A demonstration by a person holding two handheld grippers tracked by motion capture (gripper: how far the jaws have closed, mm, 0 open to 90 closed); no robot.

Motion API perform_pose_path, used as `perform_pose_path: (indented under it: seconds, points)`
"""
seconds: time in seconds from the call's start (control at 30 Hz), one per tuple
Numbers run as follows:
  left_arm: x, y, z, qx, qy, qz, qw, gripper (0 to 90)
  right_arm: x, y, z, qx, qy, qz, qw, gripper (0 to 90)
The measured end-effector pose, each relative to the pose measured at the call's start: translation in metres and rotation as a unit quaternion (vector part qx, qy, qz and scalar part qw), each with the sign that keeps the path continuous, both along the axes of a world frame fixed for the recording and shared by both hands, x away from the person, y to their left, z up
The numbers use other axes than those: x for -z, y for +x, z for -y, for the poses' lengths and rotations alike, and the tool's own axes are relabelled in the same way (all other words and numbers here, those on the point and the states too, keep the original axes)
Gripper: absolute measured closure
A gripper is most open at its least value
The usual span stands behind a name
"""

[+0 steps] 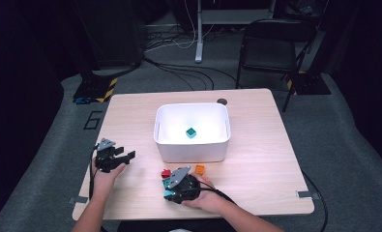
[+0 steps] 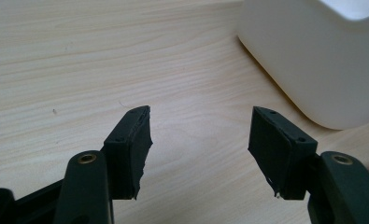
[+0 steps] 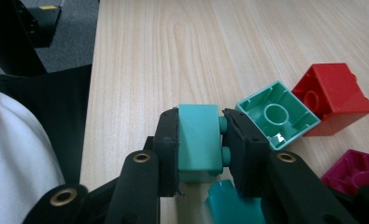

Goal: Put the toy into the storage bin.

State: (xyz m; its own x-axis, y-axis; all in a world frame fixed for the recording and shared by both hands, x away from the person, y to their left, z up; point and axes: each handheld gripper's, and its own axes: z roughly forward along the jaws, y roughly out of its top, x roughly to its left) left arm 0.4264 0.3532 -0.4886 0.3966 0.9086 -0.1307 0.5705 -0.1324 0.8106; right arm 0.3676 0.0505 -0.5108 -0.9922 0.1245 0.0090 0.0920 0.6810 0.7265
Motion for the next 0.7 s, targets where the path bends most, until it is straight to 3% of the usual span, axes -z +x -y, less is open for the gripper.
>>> perform_pose_path:
  seconds: [0.33,0.7]
  points:
    - [0.0,0.001,-0.001,-0.001,-0.002,0.0,1.0,38.6,-0.018,0.002,0.012,0.008,0.037,-0.031,0.9988,67.0]
    - [0.0,0.001,-0.002,-0.001,-0.003,-0.004,1.0,38.6,-0.042,0.009,0.025,0.022,0.05,-0.034,0.9979,67.0]
